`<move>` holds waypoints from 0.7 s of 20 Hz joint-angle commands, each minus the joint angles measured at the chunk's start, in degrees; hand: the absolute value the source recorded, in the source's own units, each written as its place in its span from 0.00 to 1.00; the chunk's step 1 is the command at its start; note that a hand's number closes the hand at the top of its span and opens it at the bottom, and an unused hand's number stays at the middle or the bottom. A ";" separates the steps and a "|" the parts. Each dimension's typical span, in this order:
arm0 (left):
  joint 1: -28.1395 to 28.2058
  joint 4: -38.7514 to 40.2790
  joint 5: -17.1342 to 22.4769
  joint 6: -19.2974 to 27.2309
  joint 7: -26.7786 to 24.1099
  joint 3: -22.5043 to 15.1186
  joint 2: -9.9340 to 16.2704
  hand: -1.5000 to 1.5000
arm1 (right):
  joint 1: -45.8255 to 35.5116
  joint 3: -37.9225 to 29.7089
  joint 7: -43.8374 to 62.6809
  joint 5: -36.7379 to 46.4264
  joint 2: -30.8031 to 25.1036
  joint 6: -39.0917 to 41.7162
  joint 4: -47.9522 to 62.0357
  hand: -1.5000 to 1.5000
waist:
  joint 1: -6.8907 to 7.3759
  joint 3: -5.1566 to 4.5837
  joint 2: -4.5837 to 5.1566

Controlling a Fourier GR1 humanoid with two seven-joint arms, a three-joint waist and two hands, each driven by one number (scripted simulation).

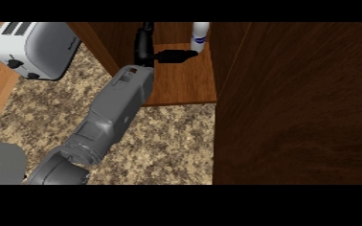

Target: Pick up the bottled water, place it into the cabinet and close the cabinet

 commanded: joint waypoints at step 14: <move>12.26 -14.57 5.83 -13.58 -3.00 -3.93 0.31 0.00 | 3.78 -0.13 1.39 -0.15 0.08 -2.83 -3.24 0.00 | 5.62 -0.20 -2.11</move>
